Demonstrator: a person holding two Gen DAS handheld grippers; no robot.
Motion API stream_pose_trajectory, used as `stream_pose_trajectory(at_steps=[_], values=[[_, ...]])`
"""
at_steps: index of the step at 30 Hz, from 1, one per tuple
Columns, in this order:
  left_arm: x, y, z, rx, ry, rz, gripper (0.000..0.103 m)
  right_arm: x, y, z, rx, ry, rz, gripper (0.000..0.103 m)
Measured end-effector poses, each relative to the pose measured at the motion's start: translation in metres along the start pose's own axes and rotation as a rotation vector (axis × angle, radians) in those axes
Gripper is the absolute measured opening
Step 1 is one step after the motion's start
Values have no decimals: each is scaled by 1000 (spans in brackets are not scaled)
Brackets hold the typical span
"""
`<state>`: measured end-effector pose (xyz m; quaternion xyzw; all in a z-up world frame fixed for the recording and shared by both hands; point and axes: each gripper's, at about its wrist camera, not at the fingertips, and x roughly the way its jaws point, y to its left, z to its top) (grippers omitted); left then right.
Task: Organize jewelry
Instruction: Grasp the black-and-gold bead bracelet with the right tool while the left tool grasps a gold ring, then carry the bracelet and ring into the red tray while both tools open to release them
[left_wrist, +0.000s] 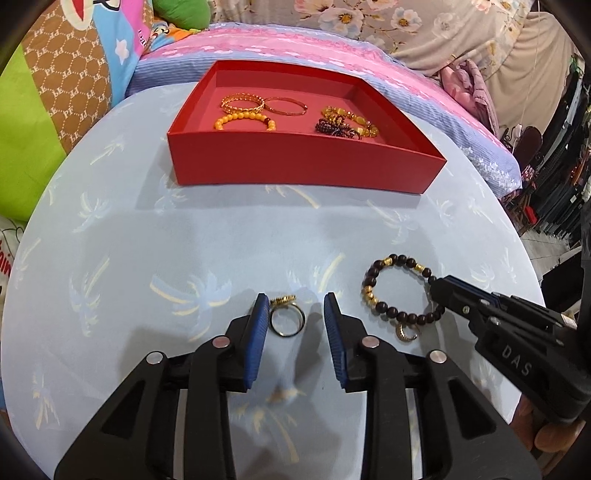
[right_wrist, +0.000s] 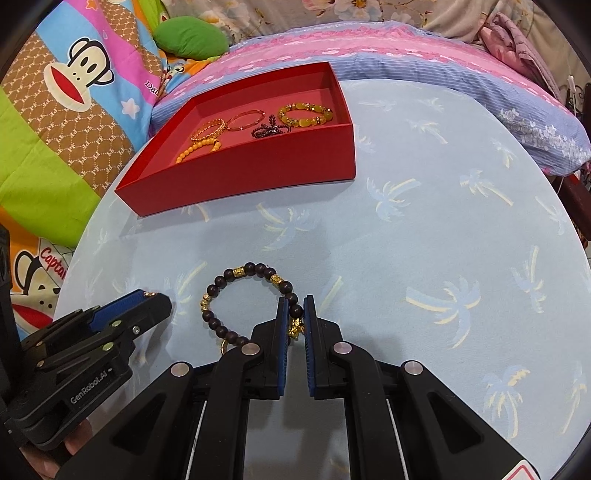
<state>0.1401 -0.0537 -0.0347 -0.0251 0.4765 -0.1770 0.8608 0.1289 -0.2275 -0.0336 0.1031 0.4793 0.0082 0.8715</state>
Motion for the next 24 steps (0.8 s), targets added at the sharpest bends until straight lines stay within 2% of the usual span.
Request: stream_pose_trajectory(at_steps=[1, 6, 16, 24], values=[[1, 0, 1, 2, -2, 1, 29, 1, 0, 0, 0, 1, 2, 8], [2, 1, 1, 7, -1, 1, 13, 1, 0, 0, 1, 1, 6, 8], [-3, 2, 2, -1, 3, -15, 12, -10, 3, 4, -4, -25, 14, 8], [-19, 3, 12, -10, -30, -25, 12, -32, 12, 16, -24, -76, 28, 8]])
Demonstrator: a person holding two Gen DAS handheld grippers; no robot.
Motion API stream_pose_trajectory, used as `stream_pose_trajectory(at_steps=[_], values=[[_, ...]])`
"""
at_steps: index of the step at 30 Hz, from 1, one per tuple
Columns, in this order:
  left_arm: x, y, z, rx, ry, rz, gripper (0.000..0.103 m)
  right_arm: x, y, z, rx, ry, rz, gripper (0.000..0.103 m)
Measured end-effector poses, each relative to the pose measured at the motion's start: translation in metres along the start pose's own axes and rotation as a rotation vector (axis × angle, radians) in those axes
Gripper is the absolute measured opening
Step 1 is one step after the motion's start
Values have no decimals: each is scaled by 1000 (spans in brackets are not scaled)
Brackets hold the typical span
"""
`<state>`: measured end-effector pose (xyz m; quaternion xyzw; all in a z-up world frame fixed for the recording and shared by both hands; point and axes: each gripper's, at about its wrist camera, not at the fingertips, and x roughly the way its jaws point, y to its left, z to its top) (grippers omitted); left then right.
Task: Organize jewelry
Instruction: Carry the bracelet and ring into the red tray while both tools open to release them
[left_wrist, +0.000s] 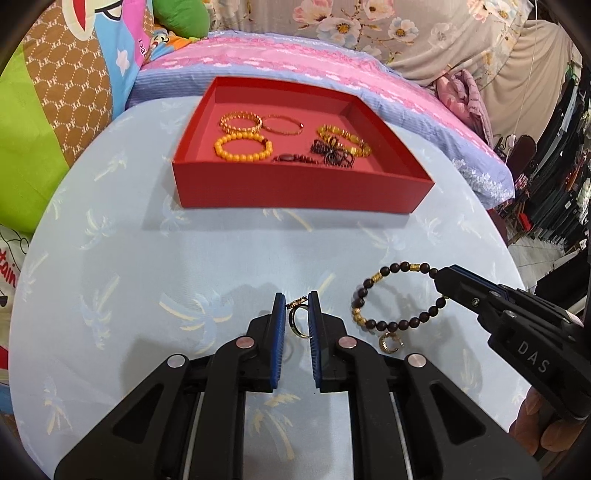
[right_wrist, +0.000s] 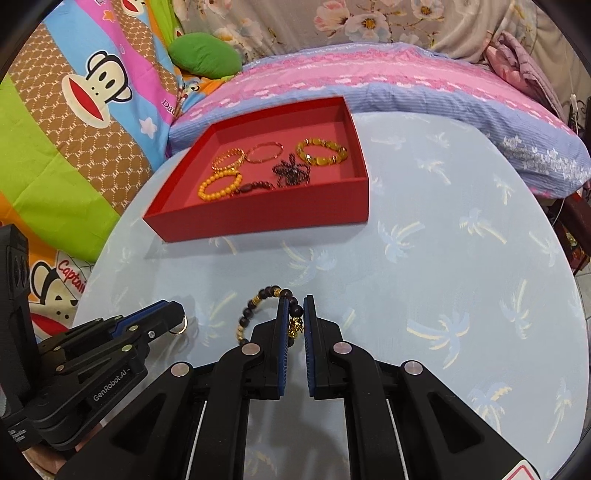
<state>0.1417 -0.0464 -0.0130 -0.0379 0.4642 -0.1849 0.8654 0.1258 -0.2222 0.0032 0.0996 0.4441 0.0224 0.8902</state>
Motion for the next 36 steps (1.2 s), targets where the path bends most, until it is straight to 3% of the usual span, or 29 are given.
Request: stream_pose_trajectory(at_steps=[11, 20, 30, 36], values=[[-14, 3, 25, -6, -26, -10, 12, -22, 6, 35, -22, -74, 2, 8], [-12, 2, 78, 22, -80, -1, 12, -20, 12, 85, -47, -143, 5, 8], [30, 0, 144, 34, -83, -14, 12, 25, 18, 155, -13, -149, 53, 8], [65, 4, 169, 32, -58, -22, 12, 70, 14, 176, 54, -107, 93, 8]])
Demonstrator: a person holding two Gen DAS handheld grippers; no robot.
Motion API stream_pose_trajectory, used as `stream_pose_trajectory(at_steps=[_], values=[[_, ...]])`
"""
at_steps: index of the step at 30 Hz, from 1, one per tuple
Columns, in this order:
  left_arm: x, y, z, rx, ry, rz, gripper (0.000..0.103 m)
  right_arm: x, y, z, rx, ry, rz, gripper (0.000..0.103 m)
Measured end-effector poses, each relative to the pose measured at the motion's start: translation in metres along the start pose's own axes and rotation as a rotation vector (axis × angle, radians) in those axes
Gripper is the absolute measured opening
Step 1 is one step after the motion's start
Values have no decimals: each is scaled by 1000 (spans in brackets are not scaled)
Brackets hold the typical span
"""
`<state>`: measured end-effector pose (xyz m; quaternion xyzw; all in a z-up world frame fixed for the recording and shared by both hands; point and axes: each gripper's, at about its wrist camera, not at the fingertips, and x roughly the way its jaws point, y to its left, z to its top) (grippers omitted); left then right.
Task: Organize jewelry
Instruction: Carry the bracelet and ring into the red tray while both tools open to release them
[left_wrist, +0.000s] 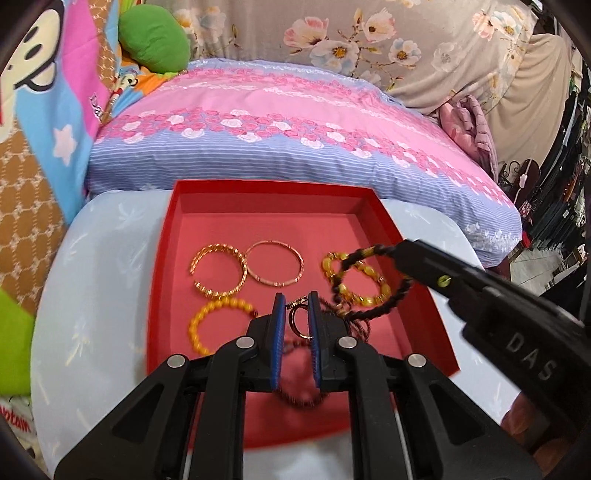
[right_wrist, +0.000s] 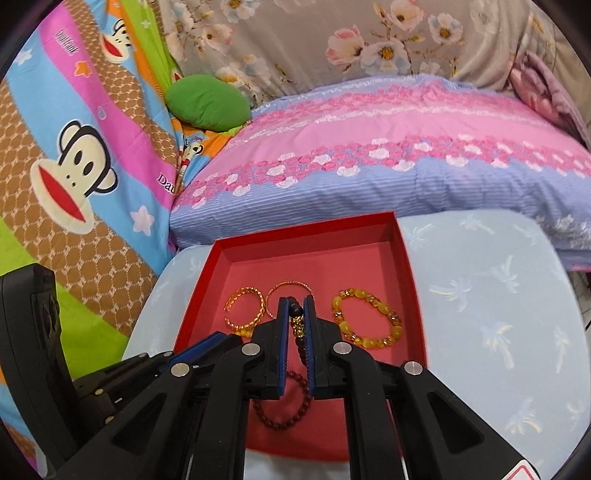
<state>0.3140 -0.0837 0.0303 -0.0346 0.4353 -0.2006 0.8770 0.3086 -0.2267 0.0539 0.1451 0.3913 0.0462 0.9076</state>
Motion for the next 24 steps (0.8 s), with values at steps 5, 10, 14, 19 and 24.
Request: stream_pose_trajectory(at_steps=[5, 10, 14, 19, 24], values=[[33, 6, 4, -5, 50, 10, 12, 35, -21, -5, 60, 49, -31, 8], [53, 13, -1, -12, 86, 17, 12, 49, -31, -13, 56, 84, -65, 8], [59, 13, -3, -13, 97, 14, 12, 54, -29, -17, 33, 98, -72, 8], [60, 12, -4, -8, 92, 27, 15, 56, -24, -20, 3, 87, -98, 11], [53, 15, -6, -25, 65, 48, 35, 47, -27, -22, 17, 73, -100, 14]])
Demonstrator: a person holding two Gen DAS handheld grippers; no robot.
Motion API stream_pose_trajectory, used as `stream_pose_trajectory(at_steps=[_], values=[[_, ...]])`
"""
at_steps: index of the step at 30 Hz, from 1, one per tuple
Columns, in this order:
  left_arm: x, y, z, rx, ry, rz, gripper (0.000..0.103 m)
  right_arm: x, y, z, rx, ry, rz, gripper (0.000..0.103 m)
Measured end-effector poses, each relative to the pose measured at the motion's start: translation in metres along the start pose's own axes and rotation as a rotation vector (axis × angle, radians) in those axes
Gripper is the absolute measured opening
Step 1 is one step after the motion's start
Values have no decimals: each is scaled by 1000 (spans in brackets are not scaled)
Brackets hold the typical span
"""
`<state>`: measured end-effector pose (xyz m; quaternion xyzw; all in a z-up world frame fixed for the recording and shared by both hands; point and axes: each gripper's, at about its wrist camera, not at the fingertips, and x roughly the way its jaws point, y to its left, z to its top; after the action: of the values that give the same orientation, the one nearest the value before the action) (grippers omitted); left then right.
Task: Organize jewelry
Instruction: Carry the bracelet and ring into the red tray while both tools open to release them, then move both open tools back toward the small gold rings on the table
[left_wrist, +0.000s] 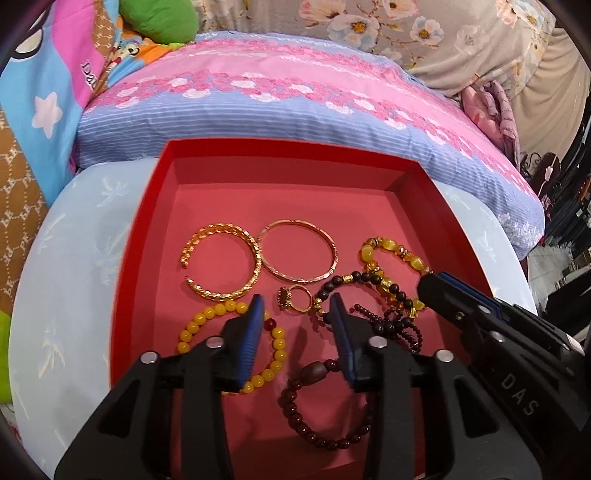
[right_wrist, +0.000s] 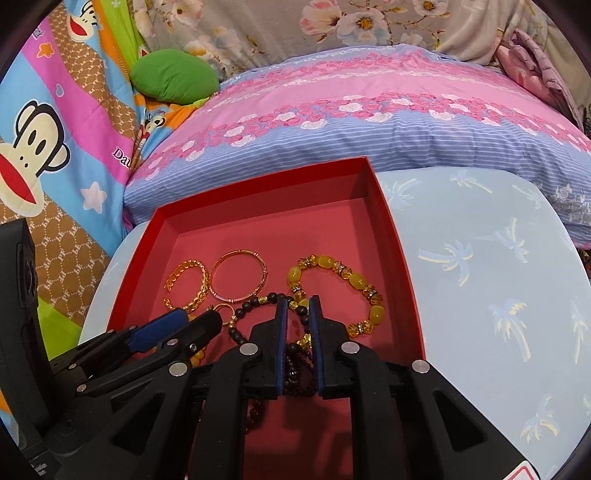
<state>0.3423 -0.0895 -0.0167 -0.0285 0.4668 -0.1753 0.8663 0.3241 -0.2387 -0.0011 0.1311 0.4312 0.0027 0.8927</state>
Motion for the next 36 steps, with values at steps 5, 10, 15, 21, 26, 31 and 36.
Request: stream_pose_trajectory(at_steps=[5, 10, 15, 21, 26, 31, 36], values=[[-12, -1, -2, -5, -17, -4, 35, -16, -1, -7, 2, -12, 4, 14], [-33, -4, -10, 0, -40, -7, 35, -36, 2, -17, -9, -23, 12, 15], [-58, -7, -23, -5, -58, -15, 36, -63, 4, -34, -20, -31, 27, 15], [-84, -14, -46, -4, -69, -17, 36, -90, 4, -59, -27, -22, 38, 15], [-102, -21, -72, 3, -69, -12, 40, -108, 4, -87, -44, -5, 40, 15], [-114, -20, -99, -6, -52, -6, 40, -120, -1, -118, -53, 24, 36, 15], [-122, -20, -126, -4, -26, 4, 40, -126, -4, -148, -66, 55, 27, 15]])
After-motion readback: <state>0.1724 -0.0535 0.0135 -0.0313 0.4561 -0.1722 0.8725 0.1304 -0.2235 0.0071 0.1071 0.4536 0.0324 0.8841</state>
